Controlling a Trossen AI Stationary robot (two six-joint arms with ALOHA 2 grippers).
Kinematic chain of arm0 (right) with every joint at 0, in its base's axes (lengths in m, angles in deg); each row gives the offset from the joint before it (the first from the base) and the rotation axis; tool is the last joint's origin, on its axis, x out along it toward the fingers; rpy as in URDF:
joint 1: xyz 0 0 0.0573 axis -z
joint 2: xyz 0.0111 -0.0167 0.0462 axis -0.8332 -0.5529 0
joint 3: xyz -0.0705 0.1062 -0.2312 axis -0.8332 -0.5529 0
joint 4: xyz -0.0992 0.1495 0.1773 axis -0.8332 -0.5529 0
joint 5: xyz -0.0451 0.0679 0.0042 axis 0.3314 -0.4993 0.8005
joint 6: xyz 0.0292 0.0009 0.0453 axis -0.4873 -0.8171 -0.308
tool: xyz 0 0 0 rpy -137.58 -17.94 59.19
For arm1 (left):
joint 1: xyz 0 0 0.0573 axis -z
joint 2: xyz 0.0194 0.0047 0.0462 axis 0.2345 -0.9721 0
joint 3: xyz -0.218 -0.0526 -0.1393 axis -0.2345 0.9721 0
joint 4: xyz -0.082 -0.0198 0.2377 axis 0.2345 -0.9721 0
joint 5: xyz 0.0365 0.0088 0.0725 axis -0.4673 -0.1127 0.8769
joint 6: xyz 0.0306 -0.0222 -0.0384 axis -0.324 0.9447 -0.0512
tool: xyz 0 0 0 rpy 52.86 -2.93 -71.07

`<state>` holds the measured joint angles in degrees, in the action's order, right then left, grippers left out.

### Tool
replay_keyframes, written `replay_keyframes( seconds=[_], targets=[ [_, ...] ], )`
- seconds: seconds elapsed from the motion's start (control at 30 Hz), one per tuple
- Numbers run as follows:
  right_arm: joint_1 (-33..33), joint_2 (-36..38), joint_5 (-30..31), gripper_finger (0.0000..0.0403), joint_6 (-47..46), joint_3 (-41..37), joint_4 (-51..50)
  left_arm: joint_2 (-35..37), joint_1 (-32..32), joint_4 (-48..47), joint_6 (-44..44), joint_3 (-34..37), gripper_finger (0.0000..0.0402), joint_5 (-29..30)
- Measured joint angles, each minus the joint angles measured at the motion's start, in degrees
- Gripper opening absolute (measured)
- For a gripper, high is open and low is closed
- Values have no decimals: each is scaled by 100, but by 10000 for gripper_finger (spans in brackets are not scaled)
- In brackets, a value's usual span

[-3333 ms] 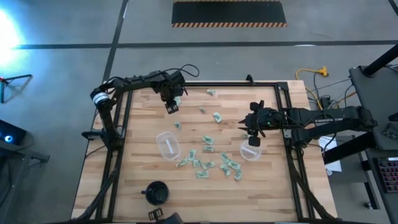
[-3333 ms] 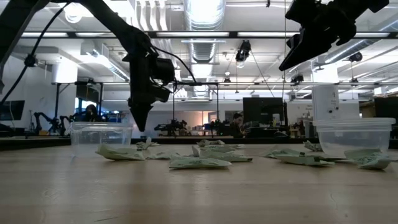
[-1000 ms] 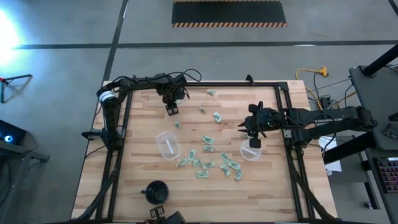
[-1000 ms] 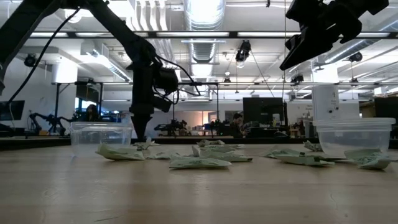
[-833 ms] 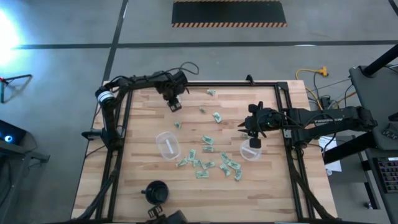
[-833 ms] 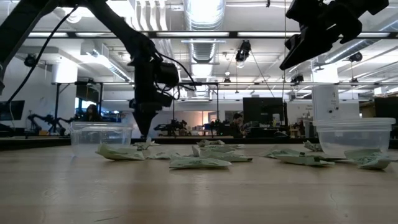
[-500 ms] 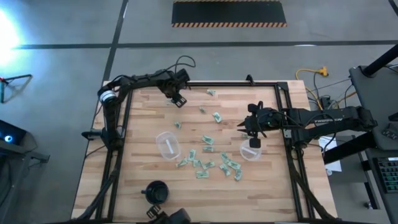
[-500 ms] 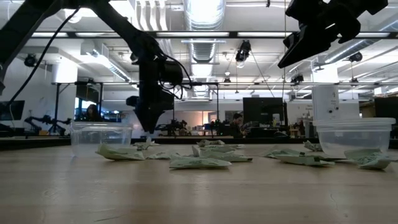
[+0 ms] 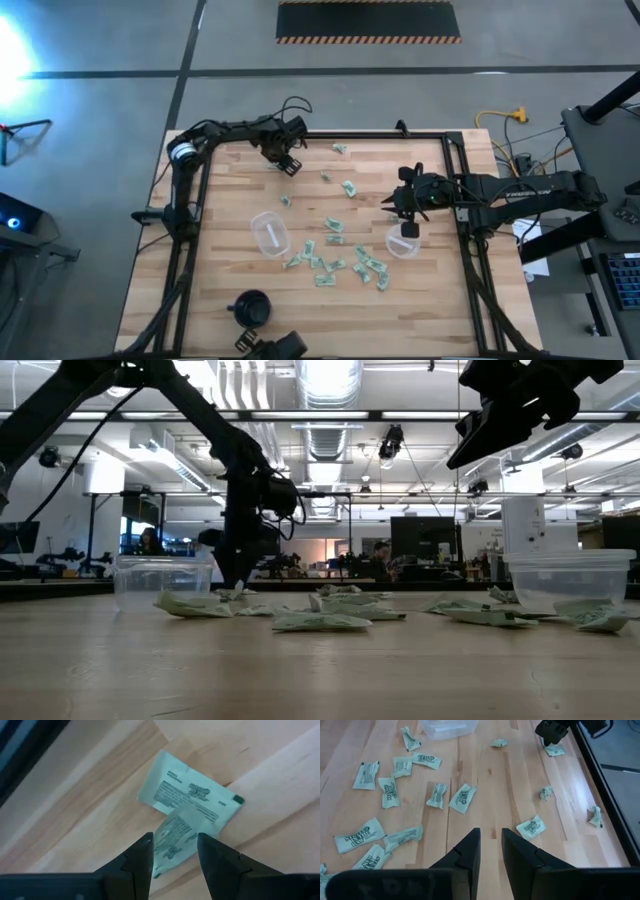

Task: Pick and place Stevia / Truvia into bins
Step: Put the stevia packet into the oval transparent container

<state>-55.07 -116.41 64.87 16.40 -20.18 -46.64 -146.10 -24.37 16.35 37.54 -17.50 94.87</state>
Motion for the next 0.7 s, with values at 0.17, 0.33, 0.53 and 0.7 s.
replay_keyframes(
  seconds=[0.17, 0.33, 0.53, 0.7],
  targets=[
    [0, 0, -1, 68, -1, 2, 0, 19, -25, 6, -2, -35, 136, -252],
    [0, -1, -1, 68, -9, 2, 0, 26, -48, -87, -7, -26, 136, -791],
    [0, 0, -1, 68, -51, 2, -6, 26, -48, -91, 1, 35, 136, -818],
    [0, 0, -1, 68, -67, 2, -16, 26, 15, -109, 10, 35, 136, -1249]
  ],
)
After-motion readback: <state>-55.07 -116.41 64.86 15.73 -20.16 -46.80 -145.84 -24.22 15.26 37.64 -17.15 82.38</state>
